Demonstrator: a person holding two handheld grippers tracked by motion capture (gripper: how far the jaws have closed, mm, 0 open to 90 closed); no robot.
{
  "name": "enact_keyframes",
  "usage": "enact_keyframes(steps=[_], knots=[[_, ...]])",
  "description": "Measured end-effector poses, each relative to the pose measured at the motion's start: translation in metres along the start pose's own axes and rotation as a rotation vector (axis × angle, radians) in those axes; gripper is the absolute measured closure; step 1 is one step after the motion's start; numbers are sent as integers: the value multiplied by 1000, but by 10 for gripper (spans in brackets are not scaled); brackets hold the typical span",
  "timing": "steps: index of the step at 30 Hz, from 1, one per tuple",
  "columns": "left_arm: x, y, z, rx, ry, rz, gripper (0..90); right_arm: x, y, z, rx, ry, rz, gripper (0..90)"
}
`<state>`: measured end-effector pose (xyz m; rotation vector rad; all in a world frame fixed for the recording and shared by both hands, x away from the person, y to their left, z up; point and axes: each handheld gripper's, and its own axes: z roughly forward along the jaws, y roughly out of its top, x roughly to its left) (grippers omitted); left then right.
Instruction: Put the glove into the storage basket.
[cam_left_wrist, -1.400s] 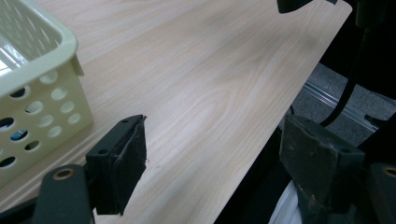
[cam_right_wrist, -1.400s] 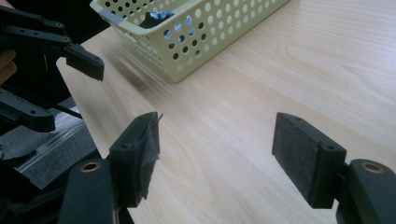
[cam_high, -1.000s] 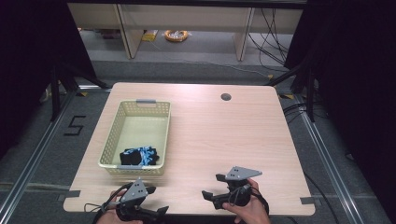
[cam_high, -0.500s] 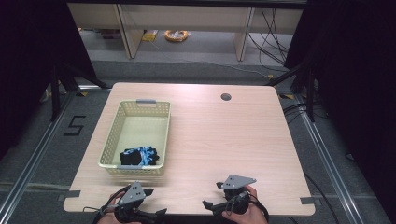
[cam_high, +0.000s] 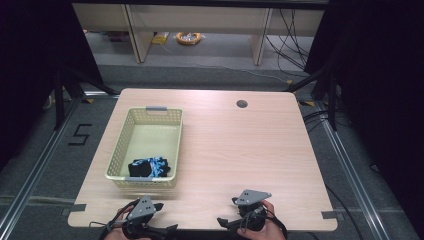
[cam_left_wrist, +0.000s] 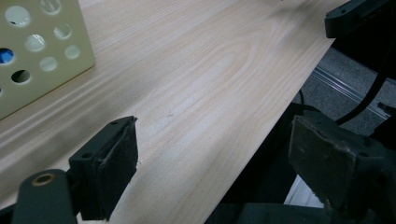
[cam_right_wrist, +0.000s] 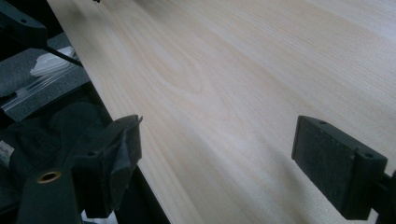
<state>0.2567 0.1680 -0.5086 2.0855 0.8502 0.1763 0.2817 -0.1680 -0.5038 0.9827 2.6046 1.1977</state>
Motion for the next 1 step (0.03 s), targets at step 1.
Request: enact_keyframes(steps=[1], knots=[[0,0,0,1,-2,7,153,-1,0,0,1,3,-5,166]])
